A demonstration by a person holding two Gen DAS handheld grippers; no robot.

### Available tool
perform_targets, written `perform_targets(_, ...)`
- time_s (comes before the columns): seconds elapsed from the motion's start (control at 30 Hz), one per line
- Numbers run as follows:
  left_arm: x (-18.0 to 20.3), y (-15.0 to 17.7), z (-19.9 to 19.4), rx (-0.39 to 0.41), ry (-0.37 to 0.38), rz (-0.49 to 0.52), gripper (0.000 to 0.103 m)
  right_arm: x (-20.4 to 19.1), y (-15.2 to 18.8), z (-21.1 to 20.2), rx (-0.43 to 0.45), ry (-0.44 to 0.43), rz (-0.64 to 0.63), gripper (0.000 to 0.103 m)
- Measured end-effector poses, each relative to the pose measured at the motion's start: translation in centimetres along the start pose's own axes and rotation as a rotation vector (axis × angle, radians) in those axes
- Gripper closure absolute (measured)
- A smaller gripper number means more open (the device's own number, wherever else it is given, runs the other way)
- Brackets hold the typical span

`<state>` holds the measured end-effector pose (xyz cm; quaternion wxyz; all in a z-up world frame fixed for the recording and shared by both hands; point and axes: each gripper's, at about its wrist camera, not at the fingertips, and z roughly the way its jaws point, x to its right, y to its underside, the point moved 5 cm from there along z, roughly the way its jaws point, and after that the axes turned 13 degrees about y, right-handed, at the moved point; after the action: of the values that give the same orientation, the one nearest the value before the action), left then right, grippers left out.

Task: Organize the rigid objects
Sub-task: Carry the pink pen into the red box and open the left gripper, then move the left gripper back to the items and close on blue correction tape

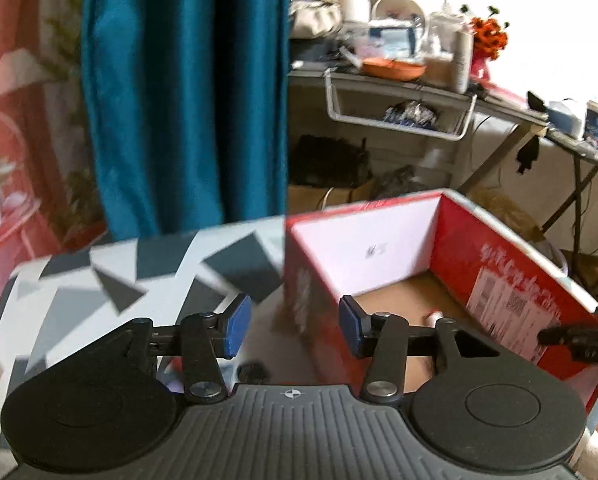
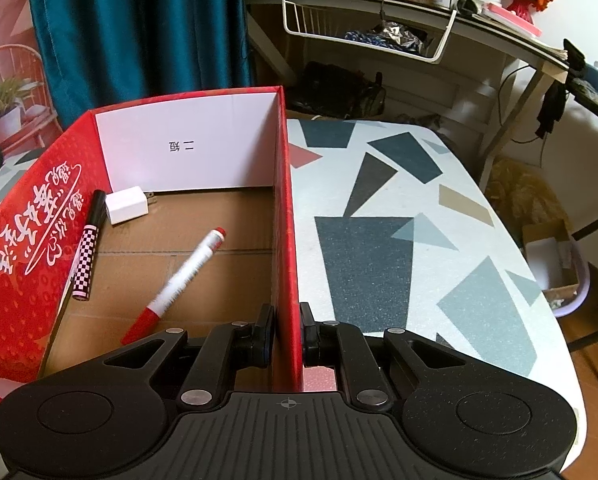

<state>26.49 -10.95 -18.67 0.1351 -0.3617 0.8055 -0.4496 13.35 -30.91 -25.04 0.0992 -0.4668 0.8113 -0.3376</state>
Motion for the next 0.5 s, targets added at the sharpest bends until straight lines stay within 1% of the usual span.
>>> perform_targets(0.07, -0.7, 1.3, -0.1, -0.026, -0.014, -0.031, 0.047, 0.0, 0.0, 0.0, 0.000, -0.002, 0.001, 0.092)
perform_targets(0.2, -1.6, 4.1, 0.3, -0.077, -0.025, -0.085, 0.047, 0.1, 0.0, 0.1, 0.001, -0.001, -0.002, 0.092)
perform_targets(0.23, -1.7, 4.6, 0.4, -0.085, -0.030, -0.089, 0.048, 0.1, 0.0, 0.1, 0.001, -0.001, -0.001, 0.092)
perform_targets(0.33, -1.8, 5.8, 1.5, -0.106, -0.028, -0.096, 0.059, 0.0, 0.0, 0.1, 0.001, -0.001, -0.001, 0.092)
perform_targets(0.5, -2.0, 6.9, 3.2, -0.137, -0.034, -0.106, 0.061, 0.0, 0.0, 0.1, 0.000, -0.002, -0.002, 0.092)
